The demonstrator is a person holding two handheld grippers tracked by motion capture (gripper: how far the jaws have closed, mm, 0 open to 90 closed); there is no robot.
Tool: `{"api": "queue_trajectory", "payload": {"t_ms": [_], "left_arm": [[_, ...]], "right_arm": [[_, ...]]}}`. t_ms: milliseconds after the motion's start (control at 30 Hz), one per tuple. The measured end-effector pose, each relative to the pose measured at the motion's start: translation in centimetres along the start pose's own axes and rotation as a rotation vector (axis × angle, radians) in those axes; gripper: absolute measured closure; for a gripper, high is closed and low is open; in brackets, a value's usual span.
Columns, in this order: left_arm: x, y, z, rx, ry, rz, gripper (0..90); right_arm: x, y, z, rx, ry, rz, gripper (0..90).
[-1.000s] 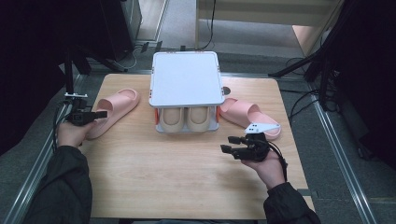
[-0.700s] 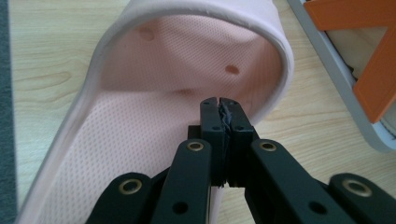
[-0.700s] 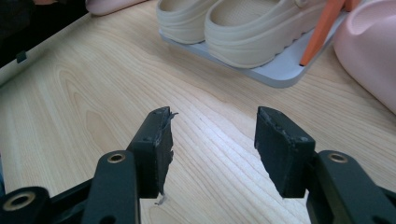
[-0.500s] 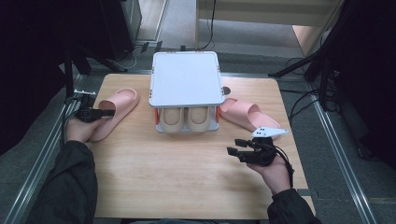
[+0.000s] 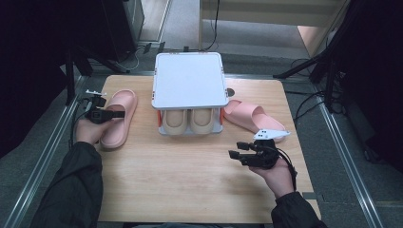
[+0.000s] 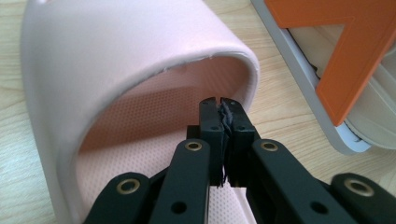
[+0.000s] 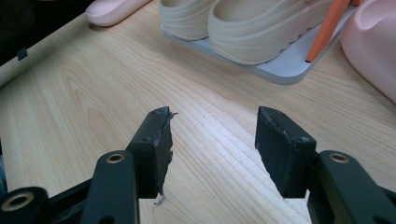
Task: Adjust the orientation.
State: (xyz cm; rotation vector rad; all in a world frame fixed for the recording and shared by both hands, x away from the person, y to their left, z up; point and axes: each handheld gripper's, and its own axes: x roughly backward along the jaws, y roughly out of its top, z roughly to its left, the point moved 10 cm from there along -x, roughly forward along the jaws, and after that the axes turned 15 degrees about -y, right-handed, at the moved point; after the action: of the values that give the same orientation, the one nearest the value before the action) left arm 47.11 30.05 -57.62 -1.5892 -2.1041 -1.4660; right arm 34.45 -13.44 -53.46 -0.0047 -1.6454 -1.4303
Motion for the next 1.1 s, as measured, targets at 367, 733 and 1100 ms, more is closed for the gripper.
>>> {"api": "queue_trajectory", "payload": {"t_ms": [367, 733, 1100], "left_arm": [[0.1, 0.2, -0.4, 0.005, 0.001, -0.005, 85.4], [2.6, 0.9, -1.8, 0.002, -0.022, -0.05, 77.6], [5.4, -0.2, -1.3, 0.021, 0.015, -0.064, 63.6]], "right_arm": [[-0.1, 0.0, 0.2, 0.007, 0.003, 0.002, 46.6], [-0.6, 0.5, 0.5, 0.017, 0.019, -0.002, 46.6], [-1.6, 1.2, 1.2, 0.044, 0.053, 0.006, 46.3]]}}
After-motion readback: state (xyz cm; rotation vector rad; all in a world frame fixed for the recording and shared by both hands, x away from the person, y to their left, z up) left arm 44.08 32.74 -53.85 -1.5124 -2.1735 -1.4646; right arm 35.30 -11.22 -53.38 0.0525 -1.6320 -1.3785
